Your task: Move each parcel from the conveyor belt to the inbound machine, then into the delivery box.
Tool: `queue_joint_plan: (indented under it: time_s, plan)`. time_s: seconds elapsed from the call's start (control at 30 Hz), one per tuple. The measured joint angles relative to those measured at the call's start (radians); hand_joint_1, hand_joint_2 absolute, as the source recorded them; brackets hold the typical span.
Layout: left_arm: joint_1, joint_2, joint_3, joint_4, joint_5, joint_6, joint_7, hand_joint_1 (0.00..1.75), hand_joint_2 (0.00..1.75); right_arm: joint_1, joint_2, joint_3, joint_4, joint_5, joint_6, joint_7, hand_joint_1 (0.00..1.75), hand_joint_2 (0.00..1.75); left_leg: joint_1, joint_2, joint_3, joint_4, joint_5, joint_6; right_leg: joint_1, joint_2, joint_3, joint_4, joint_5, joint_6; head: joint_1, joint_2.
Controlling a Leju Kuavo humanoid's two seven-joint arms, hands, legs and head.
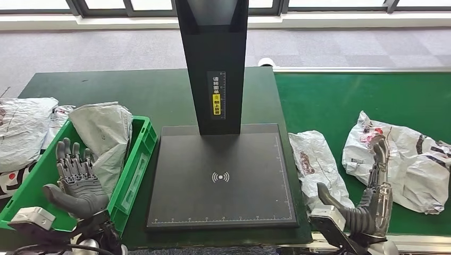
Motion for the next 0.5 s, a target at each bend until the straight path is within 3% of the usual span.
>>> queue_joint_plan:
  time_s: [0.13, 0.5]
  plan:
    - [0.02, 0.013, -0.081, -0.02, -0.025, -0.09, 0.004, 0.0, 0.0, -0.001, 0.012, -0.071, 0.042, 0.13, -0.019, 0.068, 0.0, 1.75, 0.0, -0.001, 0.0, 0.0, 0.0, 0.0, 0.0, -0.001, 0.001, 0.0, 0.0, 0.0, 0.0, 0.0]
    - [0.033, 0.021, -0.144, -0.037, -0.031, -0.099, 0.008, 0.0, 0.0, -0.004, 0.028, -0.132, 0.09, 0.157, -0.025, 0.082, 0.0, 1.75, 0.0, 0.0, 0.0, 0.0, 0.0, 0.0, 0.0, -0.001, 0.001, 0.0, 0.0, 0.0, 0.0, 0.0]
